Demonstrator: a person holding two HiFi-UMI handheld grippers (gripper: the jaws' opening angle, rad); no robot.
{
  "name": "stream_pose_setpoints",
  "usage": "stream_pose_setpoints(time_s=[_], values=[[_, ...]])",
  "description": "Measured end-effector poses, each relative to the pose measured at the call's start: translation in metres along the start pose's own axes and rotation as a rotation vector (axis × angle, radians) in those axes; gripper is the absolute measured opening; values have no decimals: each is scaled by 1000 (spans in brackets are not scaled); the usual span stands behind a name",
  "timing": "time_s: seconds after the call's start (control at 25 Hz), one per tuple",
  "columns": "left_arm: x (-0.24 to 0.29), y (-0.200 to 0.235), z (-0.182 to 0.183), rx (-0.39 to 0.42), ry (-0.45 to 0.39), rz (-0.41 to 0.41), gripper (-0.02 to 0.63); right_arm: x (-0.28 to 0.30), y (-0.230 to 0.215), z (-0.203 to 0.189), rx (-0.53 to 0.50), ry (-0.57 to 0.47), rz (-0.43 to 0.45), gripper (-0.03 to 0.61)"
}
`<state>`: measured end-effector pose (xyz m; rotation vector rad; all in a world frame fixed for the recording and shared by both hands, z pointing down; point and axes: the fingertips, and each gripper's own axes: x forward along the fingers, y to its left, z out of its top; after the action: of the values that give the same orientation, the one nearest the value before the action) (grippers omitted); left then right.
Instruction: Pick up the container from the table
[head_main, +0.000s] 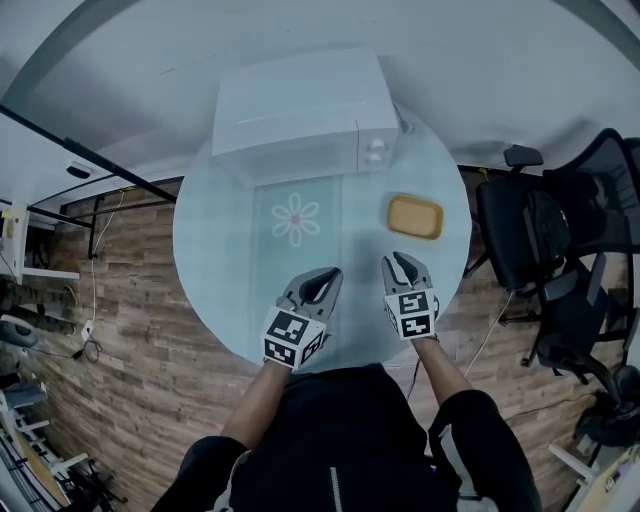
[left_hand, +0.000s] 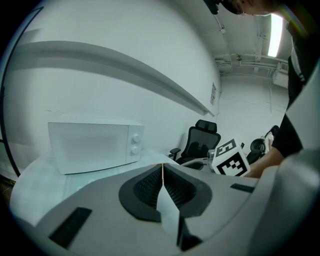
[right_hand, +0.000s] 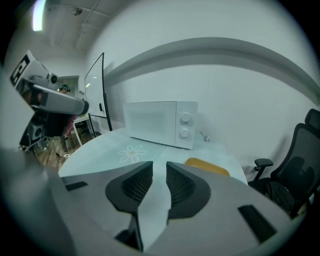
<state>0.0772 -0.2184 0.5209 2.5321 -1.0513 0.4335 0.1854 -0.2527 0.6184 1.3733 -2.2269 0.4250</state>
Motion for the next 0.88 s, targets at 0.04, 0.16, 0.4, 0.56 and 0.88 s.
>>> stream_pose_setpoints(time_s=[0.04, 0.16, 0.4, 0.56, 0.88], values=[[0, 2, 0, -3, 0, 3, 23, 6, -2, -2, -7, 14, -1, 80], [-2, 12, 0, -15, -1, 20, 21, 23, -9, -6, -34, 51, -6, 92], [-7, 31, -4, -45, 7, 61, 21, 51, -25, -9, -106, 131, -27, 127], [-7, 40, -7, -57, 15, 80, 23, 67, -33, -13, -117, 169, -25, 132], [-7, 54, -11, -80, 28, 111, 21, 93, -41, -27, -128, 241, -3, 132]])
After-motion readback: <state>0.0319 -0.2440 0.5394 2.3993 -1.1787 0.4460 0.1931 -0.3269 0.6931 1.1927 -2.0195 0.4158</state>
